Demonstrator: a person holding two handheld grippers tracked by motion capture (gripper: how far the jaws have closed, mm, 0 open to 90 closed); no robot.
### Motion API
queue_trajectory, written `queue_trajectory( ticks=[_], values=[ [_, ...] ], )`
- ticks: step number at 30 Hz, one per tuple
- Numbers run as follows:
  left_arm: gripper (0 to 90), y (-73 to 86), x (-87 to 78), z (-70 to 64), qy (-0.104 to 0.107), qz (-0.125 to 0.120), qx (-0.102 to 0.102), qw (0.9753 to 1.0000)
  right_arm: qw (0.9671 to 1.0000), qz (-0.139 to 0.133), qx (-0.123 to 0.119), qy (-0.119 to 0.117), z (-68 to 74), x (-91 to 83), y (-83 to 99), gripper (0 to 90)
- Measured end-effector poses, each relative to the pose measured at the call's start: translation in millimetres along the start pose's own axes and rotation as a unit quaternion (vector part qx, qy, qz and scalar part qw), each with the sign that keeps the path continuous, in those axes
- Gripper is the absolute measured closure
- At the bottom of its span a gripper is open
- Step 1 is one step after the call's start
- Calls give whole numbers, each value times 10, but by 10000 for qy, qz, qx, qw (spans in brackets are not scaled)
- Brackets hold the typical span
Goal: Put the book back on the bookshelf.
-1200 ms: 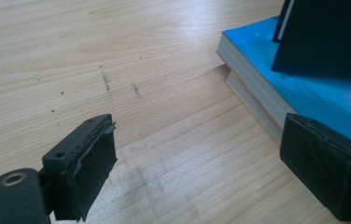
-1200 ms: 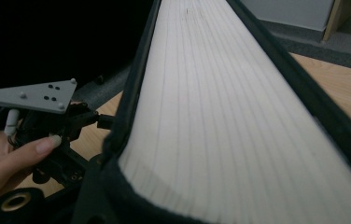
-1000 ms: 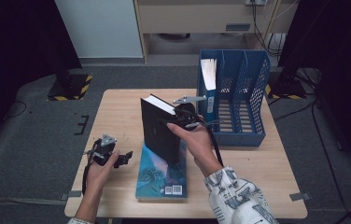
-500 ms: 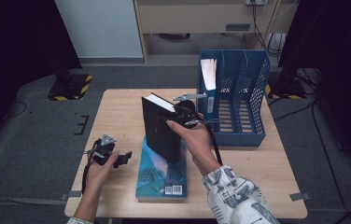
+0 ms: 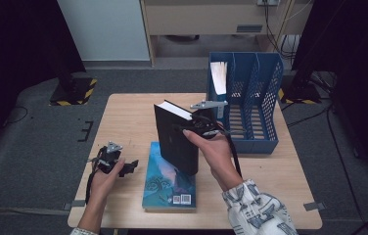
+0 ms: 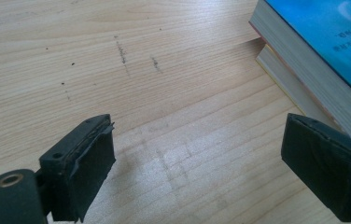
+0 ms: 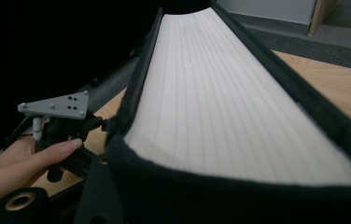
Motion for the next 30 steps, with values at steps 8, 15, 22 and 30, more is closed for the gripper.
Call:
queue_trajectory(
  ticks=[8, 15, 22, 30],
  values=[
    [85, 15, 21, -6, -21, 42, -43, 10000, 10000, -31, -61, -47, -34, -164, 77, 530],
    [74, 16, 39, -19, 39, 115, -19, 9999, 9999, -42, -114, -24, -79, -295, 129, 530],
    [73, 23, 41, -21, 56, 161, -21, 9999, 9999, -113, -70, -23, -145, -409, 202, 530],
    [71, 32, 60, -26, 58, 271, -12, 9996, 9998, -211, -17, -44, -226, -631, 281, 530]
  ],
)
Point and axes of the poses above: each handheld gripper's, and its own axes: x roughly forward along the jaws, y roughly out of its underside, z roughly to its left, the point moved 1 cm from there along x, roughly forward along the jaws, and after that the axes turned 13 degrees about x, right-handed, at the moved point
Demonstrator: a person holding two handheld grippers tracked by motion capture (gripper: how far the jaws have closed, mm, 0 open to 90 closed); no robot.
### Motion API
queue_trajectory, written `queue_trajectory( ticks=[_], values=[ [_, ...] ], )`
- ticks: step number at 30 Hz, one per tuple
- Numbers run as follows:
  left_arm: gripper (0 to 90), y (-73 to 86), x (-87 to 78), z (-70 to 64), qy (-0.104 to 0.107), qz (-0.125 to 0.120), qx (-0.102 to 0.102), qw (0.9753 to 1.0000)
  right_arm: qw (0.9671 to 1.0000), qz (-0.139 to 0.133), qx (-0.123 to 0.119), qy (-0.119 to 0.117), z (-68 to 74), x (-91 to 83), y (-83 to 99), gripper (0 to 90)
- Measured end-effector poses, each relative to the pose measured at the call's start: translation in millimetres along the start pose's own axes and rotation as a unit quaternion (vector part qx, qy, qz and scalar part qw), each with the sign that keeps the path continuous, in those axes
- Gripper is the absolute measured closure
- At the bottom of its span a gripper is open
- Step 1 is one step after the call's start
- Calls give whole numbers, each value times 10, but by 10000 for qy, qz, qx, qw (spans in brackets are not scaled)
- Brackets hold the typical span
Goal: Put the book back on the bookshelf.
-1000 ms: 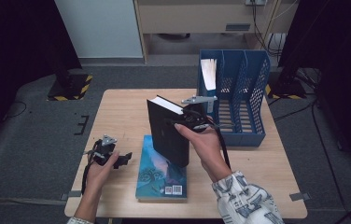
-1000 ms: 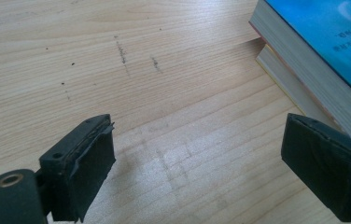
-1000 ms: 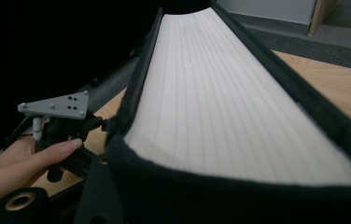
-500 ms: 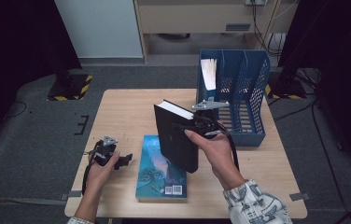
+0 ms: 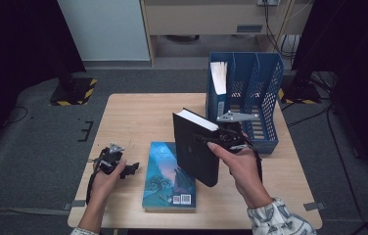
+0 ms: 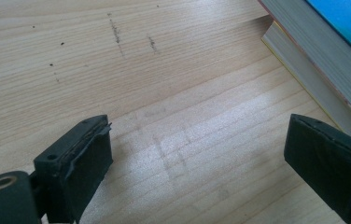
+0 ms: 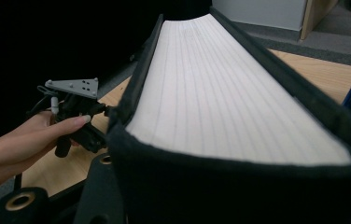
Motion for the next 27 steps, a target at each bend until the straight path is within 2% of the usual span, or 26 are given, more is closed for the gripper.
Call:
queue_trajectory(
  ticks=[15, 20, 24, 27],
  values=[
    [70, 5, 25, -20, 16, 106, 62, 9999, 9994, -202, 249, 143, -200, -413, 126, 529],
    [71, 18, 23, -21, 19, 110, 28, 9999, 9989, -329, 251, 201, -233, -559, 81, 529],
    [71, 16, 25, -43, 44, 101, 70, 9999, 9980, -442, 401, 215, -307, -677, -2, 529],
    [69, 21, 28, -37, 27, 91, 53, 9999, 9972, -542, 411, 321, -364, -749, -49, 529]
  ],
)
Point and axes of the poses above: each handheld gripper's, and its own axes: x roughly forward along the jaws, y roughly out of its underside, z roughly to its left, the point moved 1 cm from there along x, roughly forward along the jaws, and after that the axes turned 13 degrees about x, right-handed, at the moved point
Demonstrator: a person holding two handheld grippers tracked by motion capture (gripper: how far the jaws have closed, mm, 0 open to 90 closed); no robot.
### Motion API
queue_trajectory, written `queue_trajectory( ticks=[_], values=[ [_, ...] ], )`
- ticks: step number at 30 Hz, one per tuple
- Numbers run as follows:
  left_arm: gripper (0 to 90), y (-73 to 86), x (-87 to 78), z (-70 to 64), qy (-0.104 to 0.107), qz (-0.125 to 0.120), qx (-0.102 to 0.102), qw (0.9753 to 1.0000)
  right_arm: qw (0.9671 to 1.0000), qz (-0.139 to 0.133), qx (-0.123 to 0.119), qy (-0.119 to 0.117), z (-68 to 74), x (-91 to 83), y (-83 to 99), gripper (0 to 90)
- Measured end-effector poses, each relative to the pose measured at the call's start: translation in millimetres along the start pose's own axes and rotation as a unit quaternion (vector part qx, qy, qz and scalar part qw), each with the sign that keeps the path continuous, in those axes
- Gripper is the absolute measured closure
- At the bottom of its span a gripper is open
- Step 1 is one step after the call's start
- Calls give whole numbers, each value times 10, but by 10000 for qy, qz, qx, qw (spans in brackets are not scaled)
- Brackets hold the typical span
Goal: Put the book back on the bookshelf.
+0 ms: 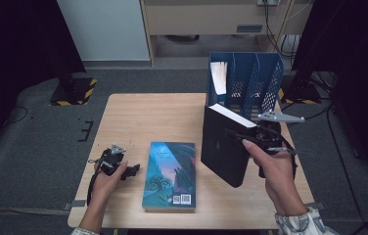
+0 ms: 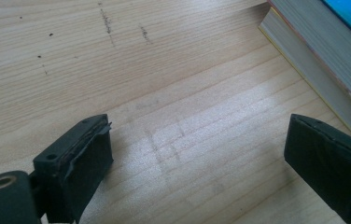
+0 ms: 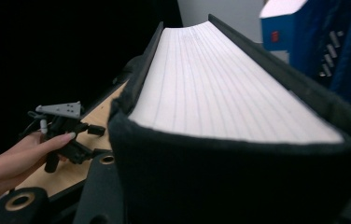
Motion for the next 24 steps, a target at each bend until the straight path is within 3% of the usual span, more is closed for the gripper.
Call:
queue_trajectory(
  ticks=[7, 10, 13, 24],
  values=[
    [65, 6, 4, -1, -43, -14, 28, 10000, 9998, -96, 137, 73, -112, -141, -56, 529],
    [62, 9, 8, -8, -64, -18, 33, 10000, 9996, -150, 125, 197, -158, -189, -76, 529],
    [43, 21, 27, -28, -126, -28, 178, 9998, 9993, -196, 129, 297, -202, -240, -129, 529],
    [8, 53, 44, -45, -132, -200, 166, 9996, 9968, -366, 224, 678, -353, -372, -377, 529]
  ],
)
Point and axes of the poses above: each handheld gripper's, and its own axes: x roughly forward along the jaws, y roughly out of its underside, z roughly to its left, the point moved 1 cm from there along x, roughly forward along the jaws, and after that the axes turned 13 degrees about x, right-handed, at the moved point
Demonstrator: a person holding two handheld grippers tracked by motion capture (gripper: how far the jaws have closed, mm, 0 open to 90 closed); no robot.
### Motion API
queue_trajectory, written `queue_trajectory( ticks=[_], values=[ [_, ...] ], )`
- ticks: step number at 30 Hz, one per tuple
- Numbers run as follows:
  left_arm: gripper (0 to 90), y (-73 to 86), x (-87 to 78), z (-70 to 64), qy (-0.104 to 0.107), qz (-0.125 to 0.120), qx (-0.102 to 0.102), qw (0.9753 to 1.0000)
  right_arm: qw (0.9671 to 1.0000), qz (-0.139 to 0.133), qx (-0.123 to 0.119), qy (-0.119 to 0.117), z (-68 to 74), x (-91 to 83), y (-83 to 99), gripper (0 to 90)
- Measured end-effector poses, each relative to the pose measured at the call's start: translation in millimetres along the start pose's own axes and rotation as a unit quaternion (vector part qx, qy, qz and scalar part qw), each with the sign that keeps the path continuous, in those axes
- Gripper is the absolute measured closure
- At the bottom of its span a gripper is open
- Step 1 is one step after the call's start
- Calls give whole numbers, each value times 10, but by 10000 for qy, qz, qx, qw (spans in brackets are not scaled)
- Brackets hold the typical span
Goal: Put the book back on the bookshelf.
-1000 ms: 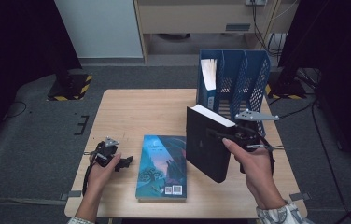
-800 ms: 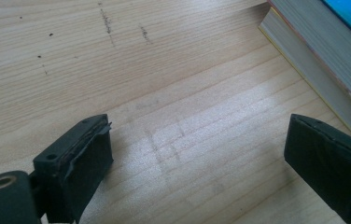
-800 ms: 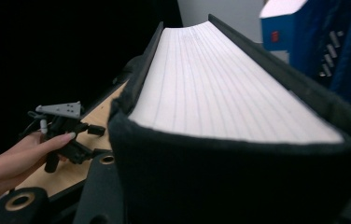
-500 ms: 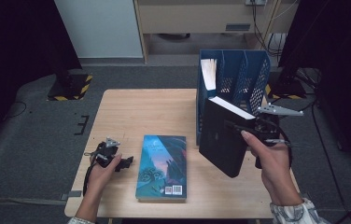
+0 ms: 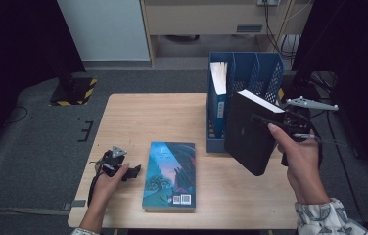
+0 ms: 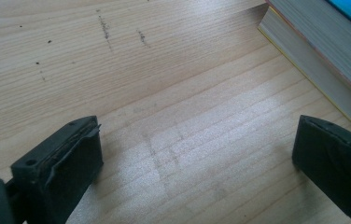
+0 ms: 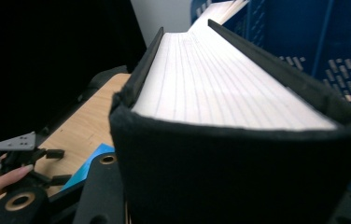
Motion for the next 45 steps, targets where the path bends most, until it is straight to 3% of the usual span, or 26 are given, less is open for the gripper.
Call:
queue_trajectory(
  ticks=[9, 16, 22, 26, 33, 45],
  values=[
    [2, 9, 2, -8, -24, -40, -3, 10000, 9993, -189, 43, 309, -135, -30, -181, 529],
    [0, 13, 6, -13, -38, -60, -5, 10000, 9981, -209, -73, 567, -232, 47, -320, 529],
    [0, 12, 7, -14, -35, -60, -7, 10000, 9965, -305, 78, 776, -394, 102, -443, 529],
    [0, 12, 7, -19, -44, -68, -21, 10000, 9958, -218, 115, 879, -502, 164, -541, 529],
    [0, 9, 10, -22, -50, -65, -18, 10000, 9934, -266, 170, 1107, -622, 202, -629, 529],
    [0, -6, 23, -22, -50, -63, -12, 10000, 9881, -369, 48, 1491, -788, 292, -695, 530]
  ],
)
Point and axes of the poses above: each handheld gripper's, and its own axes: x roughly forward along the jaws, y roughly out of its underside, z roughly to its left, the point moved 1 cm from there along x, roughly forward along the jaws, and after that the axes turned 13 degrees about x, right-handed, at the moved point
